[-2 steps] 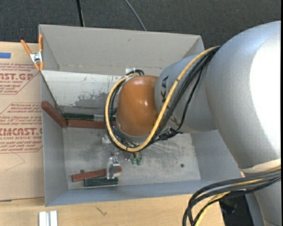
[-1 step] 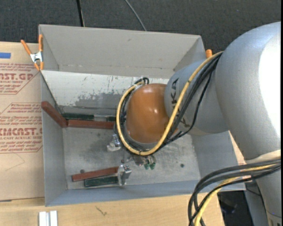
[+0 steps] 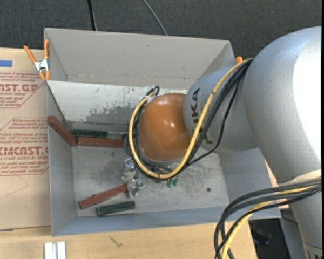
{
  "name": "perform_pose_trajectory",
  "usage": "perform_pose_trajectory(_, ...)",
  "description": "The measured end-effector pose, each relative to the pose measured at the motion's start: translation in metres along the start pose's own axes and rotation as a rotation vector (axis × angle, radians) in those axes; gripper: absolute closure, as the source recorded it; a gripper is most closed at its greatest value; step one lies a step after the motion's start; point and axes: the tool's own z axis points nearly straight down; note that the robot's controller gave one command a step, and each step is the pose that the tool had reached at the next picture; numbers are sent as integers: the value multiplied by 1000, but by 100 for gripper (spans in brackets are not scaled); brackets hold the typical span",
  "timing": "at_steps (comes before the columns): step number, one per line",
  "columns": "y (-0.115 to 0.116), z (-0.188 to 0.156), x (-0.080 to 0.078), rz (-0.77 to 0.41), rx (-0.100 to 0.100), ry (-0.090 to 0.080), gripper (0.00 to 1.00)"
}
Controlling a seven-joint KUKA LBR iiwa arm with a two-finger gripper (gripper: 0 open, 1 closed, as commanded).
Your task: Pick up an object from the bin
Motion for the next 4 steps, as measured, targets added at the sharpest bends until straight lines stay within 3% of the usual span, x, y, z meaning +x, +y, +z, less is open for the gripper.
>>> perform_pose_trajectory(1, 0, 0, 0, 0, -1, -1, 100)
perform_pose_trajectory(2, -3, -171, -21, -35, -6, 8, 100)
perform_pose_trajectory(3, -2, -167, -20, -35, -10, 16, 0)
perform_pose_trajectory(4, -2, -167, -19, -35, -10, 16, 0)
